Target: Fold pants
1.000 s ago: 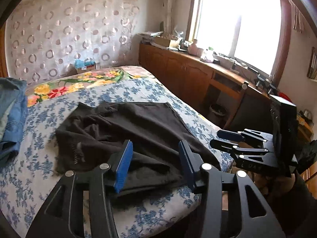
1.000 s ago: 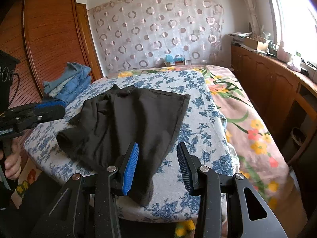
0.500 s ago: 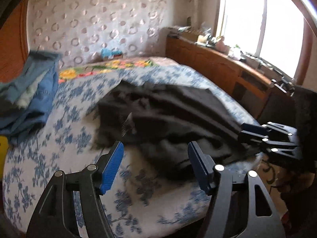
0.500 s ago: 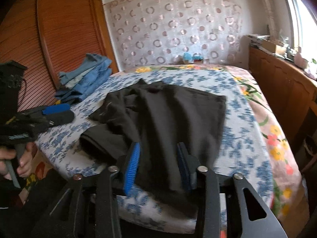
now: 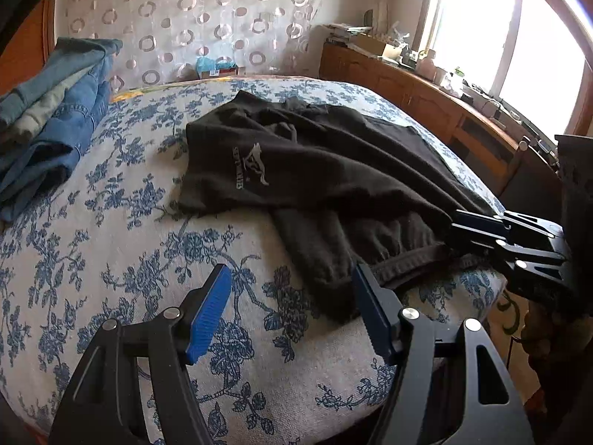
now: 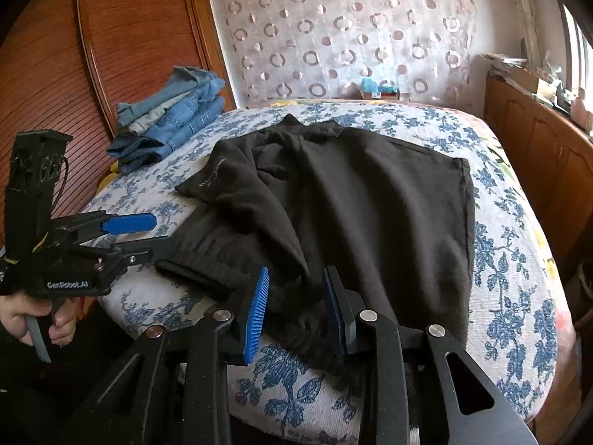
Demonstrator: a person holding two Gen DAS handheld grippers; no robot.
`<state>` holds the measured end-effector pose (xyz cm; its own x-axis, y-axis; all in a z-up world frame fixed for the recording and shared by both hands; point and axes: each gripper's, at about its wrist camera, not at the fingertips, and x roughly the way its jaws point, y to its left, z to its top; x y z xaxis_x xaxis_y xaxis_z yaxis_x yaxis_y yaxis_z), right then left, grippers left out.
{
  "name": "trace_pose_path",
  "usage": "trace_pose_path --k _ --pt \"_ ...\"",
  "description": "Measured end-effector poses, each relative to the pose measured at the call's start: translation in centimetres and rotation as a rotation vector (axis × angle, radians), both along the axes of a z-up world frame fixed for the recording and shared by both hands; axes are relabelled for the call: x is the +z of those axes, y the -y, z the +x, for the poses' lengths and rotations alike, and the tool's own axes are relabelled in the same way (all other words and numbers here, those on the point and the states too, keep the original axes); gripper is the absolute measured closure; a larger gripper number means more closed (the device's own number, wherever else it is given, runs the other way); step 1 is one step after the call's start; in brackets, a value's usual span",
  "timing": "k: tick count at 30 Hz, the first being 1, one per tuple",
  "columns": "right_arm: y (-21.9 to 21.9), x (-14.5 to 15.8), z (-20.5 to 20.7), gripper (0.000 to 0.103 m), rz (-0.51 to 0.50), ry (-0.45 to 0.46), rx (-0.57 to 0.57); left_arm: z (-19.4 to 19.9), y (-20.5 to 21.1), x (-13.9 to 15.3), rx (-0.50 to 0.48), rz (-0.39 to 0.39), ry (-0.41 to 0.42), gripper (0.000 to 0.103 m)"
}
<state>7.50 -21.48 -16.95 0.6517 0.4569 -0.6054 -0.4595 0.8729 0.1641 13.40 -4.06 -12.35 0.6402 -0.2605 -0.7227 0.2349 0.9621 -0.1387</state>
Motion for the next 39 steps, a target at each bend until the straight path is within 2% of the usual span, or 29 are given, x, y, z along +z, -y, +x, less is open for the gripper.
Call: trace_pose_path --k 3,6,8,17,22,39 --pt "-0.7 -0.4 0.5 0.082 -0.013 -0.004 0.004 -0.1 0.0 -0.1 0.0 -0.002 0.001 0.035" --pt "-1.2 -0.4 0.7 0.095 -0.018 -0.001 0.001 -0.1 0.0 -0.1 0.002 -0.005 0.004 0.035" --pt "-1.3 -0.1 0.5 0.099 -0.008 0.018 0.001 -0.1 0.0 -0.1 0.003 -0.008 0.009 0.035" --pt "0.1 3.4 -2.3 0.1 0.027 0.16 -0.046 -1.0 -0.1 1.9 0.003 -0.037 0.078 0.035" --pt "1.6 3.9 -4.2 0.1 0.026 0.202 -0.076 -1.1 0.3 2.5 -0.005 -0.042 0.096 0.035" --pt "6.3 1.8 -6.4 0.1 0.014 0.109 -0.17 -0.8 1.6 2.6 -0.03 -0.031 0.106 0.035"
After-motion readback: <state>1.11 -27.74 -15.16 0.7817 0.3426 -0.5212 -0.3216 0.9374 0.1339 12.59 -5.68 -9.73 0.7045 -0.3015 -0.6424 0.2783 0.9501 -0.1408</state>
